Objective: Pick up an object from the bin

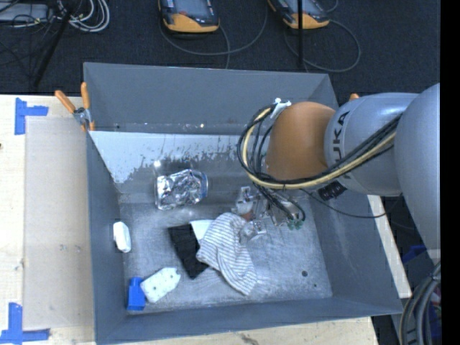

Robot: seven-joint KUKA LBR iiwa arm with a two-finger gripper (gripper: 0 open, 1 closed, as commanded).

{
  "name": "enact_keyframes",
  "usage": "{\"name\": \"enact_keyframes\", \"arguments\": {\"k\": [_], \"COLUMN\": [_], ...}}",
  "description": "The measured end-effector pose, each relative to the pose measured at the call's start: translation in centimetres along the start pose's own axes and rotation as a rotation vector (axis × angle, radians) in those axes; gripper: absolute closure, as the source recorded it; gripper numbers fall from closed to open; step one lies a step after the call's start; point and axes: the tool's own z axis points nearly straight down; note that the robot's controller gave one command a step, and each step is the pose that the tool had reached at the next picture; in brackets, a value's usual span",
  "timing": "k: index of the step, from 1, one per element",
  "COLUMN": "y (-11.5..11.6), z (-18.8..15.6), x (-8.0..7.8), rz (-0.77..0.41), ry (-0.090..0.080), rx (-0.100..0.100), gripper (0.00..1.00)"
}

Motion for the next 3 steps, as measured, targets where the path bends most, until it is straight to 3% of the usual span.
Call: {"name": "enact_keyframes", "arguments": {"k": [1,2,3], "y": [-2.6,-2.6,-2.1], "z": [-12.0,-12.0,-16.8], "x": [1.8,1.8,1.7], "rz": [-0.05,-0.05,-0.157], "ry": [-0.009,-0.009,-0.008], "rx": [-0.002,-0.002,-0.002], "gripper": [1.0,1.0,0.0]}}
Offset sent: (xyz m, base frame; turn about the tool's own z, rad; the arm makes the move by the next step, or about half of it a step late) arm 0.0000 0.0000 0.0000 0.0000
